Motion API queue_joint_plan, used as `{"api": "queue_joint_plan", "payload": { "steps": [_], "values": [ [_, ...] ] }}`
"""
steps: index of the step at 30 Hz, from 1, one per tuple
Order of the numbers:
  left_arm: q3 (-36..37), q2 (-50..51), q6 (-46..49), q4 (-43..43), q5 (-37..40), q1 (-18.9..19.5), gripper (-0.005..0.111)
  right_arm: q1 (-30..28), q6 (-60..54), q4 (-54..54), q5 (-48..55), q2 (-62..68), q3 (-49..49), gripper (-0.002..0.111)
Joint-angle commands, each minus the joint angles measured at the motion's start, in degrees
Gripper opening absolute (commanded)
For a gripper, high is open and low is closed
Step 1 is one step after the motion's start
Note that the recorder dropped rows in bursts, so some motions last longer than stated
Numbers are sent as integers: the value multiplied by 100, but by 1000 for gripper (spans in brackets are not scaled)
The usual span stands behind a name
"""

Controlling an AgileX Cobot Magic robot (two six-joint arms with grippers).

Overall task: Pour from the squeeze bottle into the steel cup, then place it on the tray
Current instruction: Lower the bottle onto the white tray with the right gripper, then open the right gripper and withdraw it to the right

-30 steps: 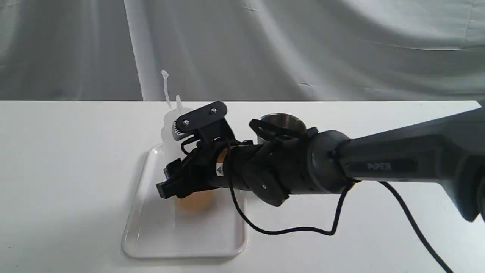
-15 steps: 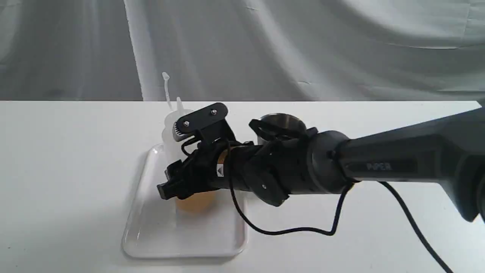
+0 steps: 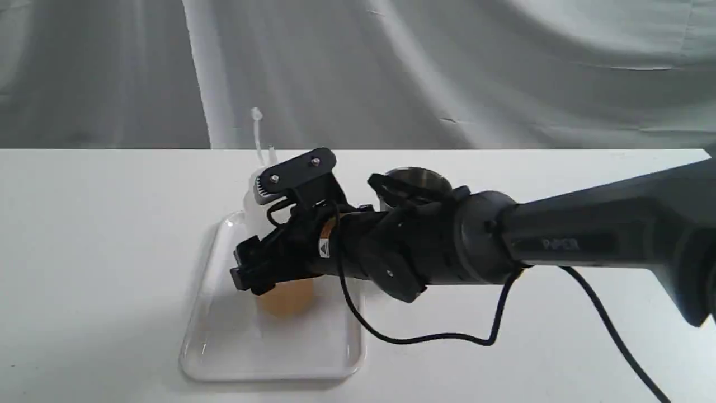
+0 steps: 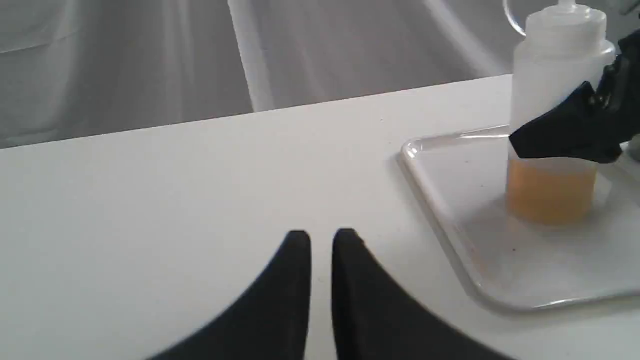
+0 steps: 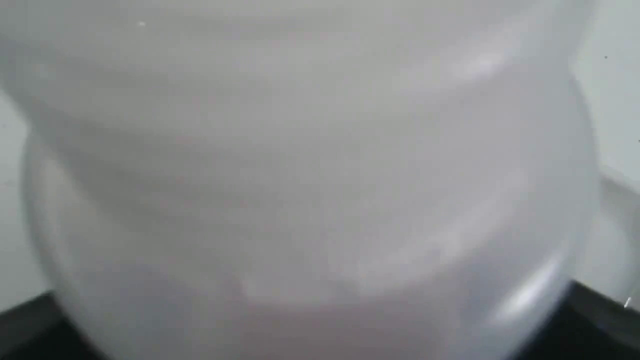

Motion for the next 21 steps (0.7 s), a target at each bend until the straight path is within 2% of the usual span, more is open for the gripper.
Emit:
{"api": "queue_joint_plan", "payload": {
  "steps": [1, 9, 21],
  "values": [
    [25, -28, -10, 3, -37, -18, 8, -1, -29, 40, -111, -68, -33, 93],
    [25, -28, -10, 3, -37, -18, 8, -1, -29, 40, -98, -384, -33, 96],
    [25, -28, -10, 3, -37, -18, 8, -13, -29, -159, 279, -1887, -21, 96]
  ]
}}
